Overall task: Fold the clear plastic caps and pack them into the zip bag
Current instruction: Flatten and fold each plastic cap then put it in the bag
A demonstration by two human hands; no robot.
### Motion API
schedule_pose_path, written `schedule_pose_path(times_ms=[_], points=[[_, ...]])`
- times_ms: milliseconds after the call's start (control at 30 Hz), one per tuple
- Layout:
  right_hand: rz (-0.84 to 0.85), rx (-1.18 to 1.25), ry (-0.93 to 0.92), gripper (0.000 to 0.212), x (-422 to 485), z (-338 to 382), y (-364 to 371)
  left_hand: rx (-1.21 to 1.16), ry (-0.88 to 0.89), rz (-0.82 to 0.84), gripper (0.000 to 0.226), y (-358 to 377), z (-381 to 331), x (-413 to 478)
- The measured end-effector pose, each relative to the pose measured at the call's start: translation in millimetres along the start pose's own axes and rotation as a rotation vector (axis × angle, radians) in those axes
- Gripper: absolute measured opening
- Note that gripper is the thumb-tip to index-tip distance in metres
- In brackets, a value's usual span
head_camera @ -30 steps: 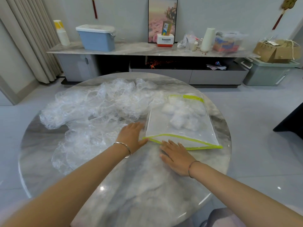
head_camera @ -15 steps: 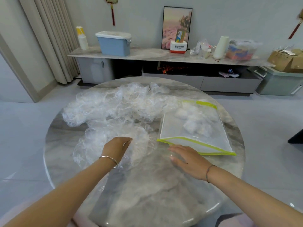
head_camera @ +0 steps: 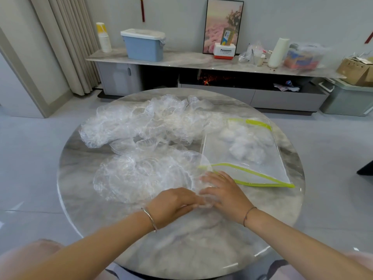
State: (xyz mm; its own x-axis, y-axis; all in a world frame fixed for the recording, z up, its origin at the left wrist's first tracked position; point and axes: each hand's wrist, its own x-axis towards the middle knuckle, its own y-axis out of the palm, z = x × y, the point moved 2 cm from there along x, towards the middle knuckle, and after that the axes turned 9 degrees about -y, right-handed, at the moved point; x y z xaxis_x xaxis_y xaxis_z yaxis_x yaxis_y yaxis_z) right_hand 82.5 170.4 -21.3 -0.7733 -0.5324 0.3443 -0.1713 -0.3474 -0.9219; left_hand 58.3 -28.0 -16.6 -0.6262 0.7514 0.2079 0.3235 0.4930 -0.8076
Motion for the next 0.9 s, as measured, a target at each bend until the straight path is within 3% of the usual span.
schedule_pose_path(times_ms=[67,133,233,333,433,500,600,800,833,900], points=[[0.038,-0.027,0.006,0.022,-9,-4,3,0.063,-0.087,0.088,0.059,1,3,0],[0.056,0.024,0.062,0.029,-19,-8,3,0.218,-0.215,0.276,0.098,3,14,-5],[0.09,0.071,0.096,0.029,-31,-12,6,0.35,-0.217,0.399,0.113,8,25,-12],[0.105,0.198,0.186,0.024,-34,-12,6,0.276,-0.192,0.325,0.098,9,30,-12],[0.04,0.48,0.373,0.018,-34,-12,2,0.167,-0.182,0.156,0.066,3,31,-9],[-0.008,0.724,0.529,0.018,-33,-12,1,0.088,-0.279,0.067,0.047,-6,30,-7],[-0.069,0.887,0.697,0.021,-30,-11,0,-0.023,-0.471,-0.038,0.04,-17,31,-3],[-0.036,0.628,0.837,0.025,-34,-17,-4,-0.365,-0.688,-0.052,0.005,-13,27,0],[-0.006,0.557,0.825,0.023,-35,-18,-4,-0.382,-0.725,-0.048,0.003,-11,27,-1],[0.012,0.346,0.755,0.016,-36,-17,-5,-0.246,-0.748,-0.06,0.022,-9,29,-3]])
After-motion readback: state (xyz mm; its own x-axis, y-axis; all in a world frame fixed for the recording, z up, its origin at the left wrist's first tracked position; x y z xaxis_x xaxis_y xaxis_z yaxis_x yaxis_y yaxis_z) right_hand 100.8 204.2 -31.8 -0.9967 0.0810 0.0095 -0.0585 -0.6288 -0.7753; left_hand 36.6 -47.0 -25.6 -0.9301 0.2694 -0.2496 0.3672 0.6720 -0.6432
